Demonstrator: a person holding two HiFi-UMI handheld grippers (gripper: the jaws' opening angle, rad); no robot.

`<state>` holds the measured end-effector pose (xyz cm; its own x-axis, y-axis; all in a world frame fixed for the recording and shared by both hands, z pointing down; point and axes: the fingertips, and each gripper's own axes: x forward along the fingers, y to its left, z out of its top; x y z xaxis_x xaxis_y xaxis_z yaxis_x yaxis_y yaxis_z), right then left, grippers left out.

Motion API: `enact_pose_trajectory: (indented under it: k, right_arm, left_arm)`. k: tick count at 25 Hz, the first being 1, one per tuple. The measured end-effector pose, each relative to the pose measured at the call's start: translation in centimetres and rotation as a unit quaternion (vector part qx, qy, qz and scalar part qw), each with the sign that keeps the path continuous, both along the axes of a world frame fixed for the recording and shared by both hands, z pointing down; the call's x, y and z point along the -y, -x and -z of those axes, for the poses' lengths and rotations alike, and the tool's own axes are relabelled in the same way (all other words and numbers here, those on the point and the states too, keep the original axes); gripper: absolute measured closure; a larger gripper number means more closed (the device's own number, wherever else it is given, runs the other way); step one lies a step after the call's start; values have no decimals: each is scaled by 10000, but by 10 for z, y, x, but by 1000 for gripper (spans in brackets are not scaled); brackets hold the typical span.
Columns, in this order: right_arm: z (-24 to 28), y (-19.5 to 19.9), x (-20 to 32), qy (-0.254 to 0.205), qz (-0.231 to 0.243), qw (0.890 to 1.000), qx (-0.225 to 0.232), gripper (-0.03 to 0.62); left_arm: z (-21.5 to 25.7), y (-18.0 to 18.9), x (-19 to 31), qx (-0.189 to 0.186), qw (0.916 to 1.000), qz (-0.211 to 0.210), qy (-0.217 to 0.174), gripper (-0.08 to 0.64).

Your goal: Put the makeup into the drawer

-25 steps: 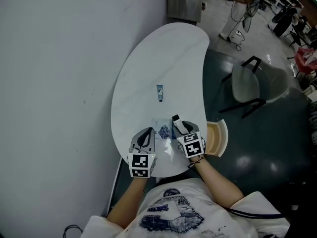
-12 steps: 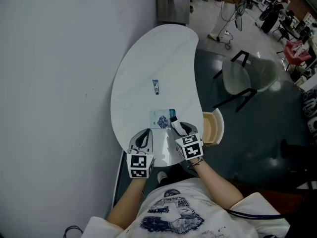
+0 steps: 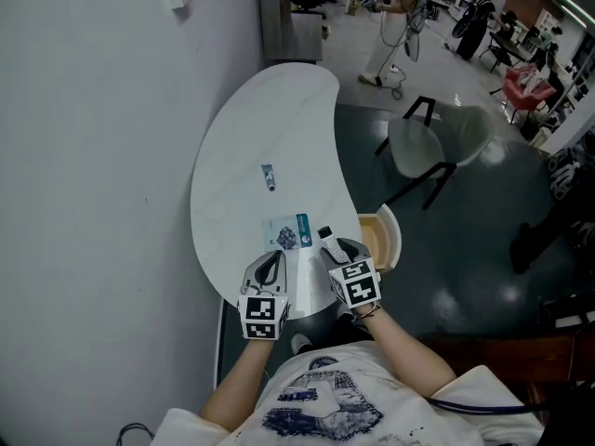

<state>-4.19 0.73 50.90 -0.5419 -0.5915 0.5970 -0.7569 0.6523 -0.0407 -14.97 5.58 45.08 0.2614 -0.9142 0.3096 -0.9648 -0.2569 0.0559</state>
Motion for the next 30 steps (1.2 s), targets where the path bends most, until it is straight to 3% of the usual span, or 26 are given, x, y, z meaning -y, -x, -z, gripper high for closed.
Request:
enact_pose_trajectory:
  k: [14, 30]
  right_arm:
    - [-7, -83, 42, 79, -383, 9992, 94, 405]
    - [-53, -169, 98, 526, -285, 9982, -18, 405]
  left_arm:
    - [-2, -85, 54, 154, 9986, -501, -4, 526]
    - [-42, -156, 114, 146, 9989, -257, 361, 526]
